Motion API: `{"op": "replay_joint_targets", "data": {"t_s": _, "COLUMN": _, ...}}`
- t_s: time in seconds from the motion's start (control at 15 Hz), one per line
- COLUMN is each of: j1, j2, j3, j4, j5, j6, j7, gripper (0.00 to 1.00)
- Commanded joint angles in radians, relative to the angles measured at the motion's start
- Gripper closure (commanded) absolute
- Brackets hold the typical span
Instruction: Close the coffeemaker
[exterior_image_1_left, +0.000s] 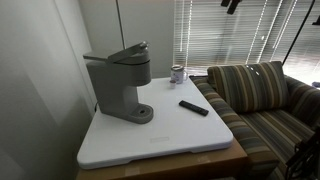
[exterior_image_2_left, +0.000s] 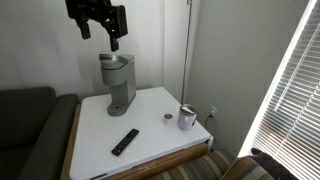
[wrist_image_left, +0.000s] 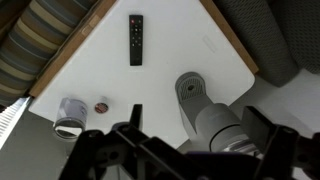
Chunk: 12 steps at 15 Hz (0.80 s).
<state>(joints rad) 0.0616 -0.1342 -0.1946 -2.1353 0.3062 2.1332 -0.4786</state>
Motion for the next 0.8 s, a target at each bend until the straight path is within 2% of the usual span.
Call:
{"op": "replay_joint_targets", "data": {"t_s": 0.0, "j1": -0.019, "j2": 0.161, "j3": 0.046, "j4": 0.183, "j5": 0.059, "j6": -0.054, "j7": -0.110, "gripper": 0.00}}
{"op": "replay_joint_targets", "data": {"t_s": 0.07, "j1": -0.035, "j2": 0.080, "j3": 0.063, "j4": 0.084, "j5": 0.032, "j6": -0.009, "j7": -0.051, "gripper": 0.00}}
{"op": "replay_joint_targets", "data": {"t_s": 0.27, "j1": -0.041, "j2": 0.149, "j3": 0.083, "j4": 0.157, "j5": 0.034, "j6": -0.020, "j7": -0.069, "gripper": 0.00}}
{"op": "replay_joint_targets", "data": {"t_s": 0.47, "j1": -0.043, "j2": 0.157, "j3": 0.090, "j4": 0.157, "j5": 0.049, "j6": 0.016, "j7": -0.076, "gripper": 0.00}}
{"op": "replay_joint_targets", "data": {"t_s": 0.73, "j1": -0.046, "j2": 0.261, "j3": 0.126, "j4": 0.265, "j5": 0.072, "j6": 0.031, "j7": -0.106, "gripper": 0.00}}
